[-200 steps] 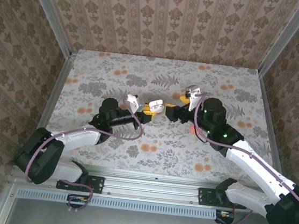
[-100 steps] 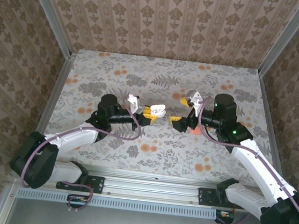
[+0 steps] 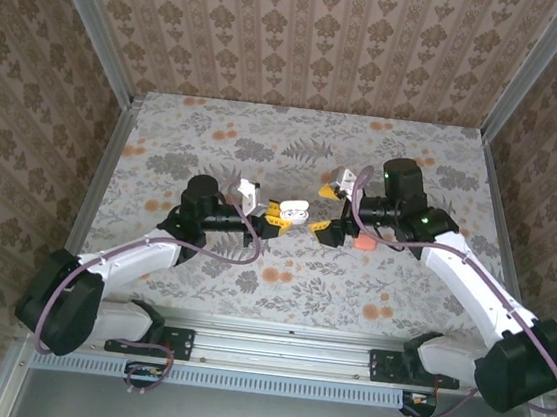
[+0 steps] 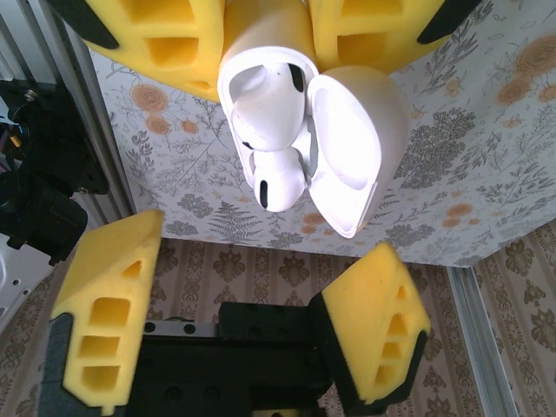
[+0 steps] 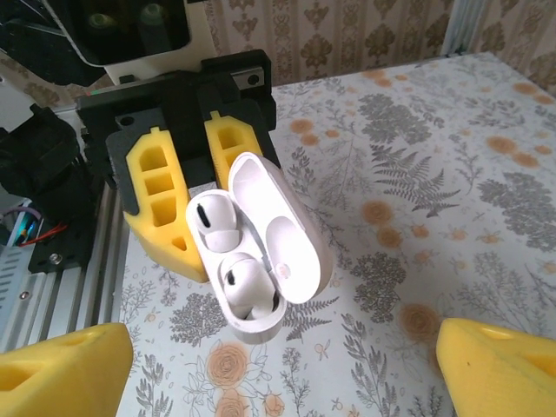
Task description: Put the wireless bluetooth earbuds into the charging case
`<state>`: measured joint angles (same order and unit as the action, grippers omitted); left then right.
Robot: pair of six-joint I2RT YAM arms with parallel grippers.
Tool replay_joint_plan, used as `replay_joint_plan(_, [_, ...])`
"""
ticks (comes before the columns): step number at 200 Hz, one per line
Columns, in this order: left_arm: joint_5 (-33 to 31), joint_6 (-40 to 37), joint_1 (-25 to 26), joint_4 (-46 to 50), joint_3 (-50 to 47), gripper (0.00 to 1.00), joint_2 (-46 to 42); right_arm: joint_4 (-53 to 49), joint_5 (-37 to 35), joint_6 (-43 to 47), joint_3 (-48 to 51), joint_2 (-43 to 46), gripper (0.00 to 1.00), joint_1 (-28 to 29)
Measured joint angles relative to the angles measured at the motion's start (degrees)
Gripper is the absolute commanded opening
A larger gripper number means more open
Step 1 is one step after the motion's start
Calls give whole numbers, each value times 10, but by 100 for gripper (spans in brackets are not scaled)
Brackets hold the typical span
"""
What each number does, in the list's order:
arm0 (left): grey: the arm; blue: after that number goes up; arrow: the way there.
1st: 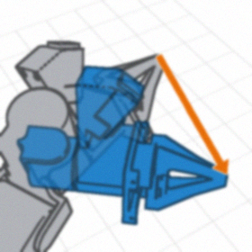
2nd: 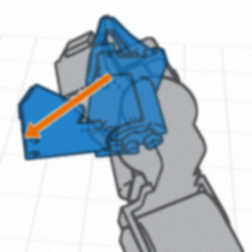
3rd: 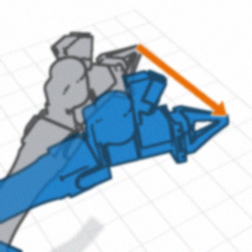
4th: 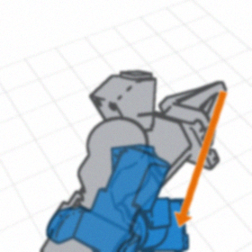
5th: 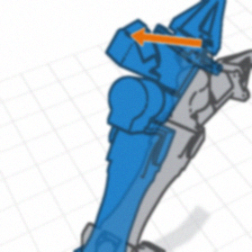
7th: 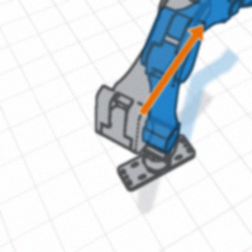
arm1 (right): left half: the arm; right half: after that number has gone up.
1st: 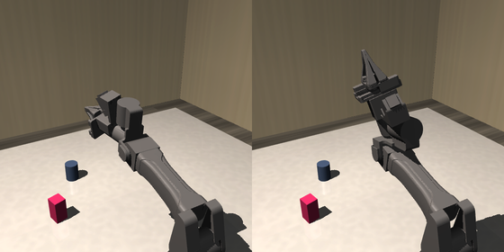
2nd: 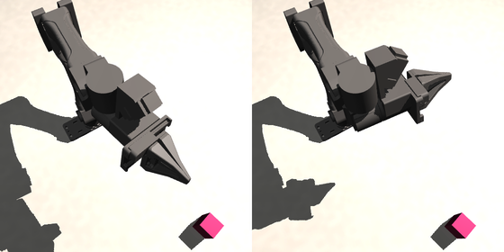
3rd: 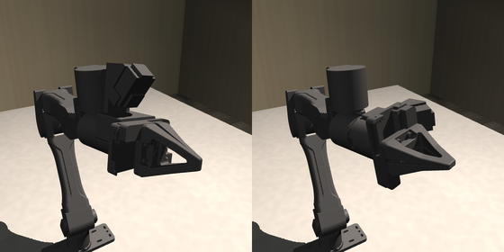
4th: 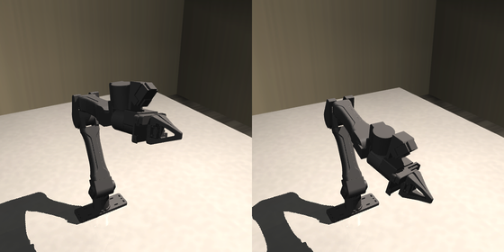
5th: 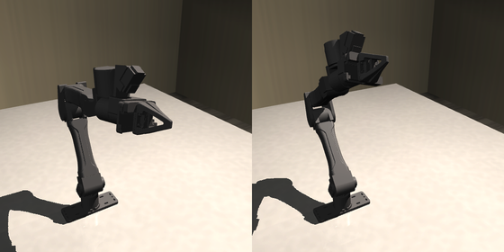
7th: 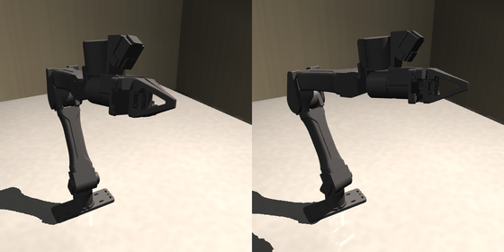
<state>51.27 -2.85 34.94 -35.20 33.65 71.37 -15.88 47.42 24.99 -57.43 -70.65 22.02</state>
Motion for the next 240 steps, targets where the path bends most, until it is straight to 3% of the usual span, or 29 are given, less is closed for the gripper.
replay_joint_plan(63, [-1, -3, 3, 1, 3, 5, -3, -28, 30, 37, -37, -66, 87, 30])
replay_joint_plan(136, [-3, -3, 3, 1, 3, 5, -4, -36, 62, 73, -41, -79, 73, 41])
replay_joint_plan(240, [-2, -5, 14, -1, 3, 5, -7, -6, 69, 98, 9, 7, 65, 37])
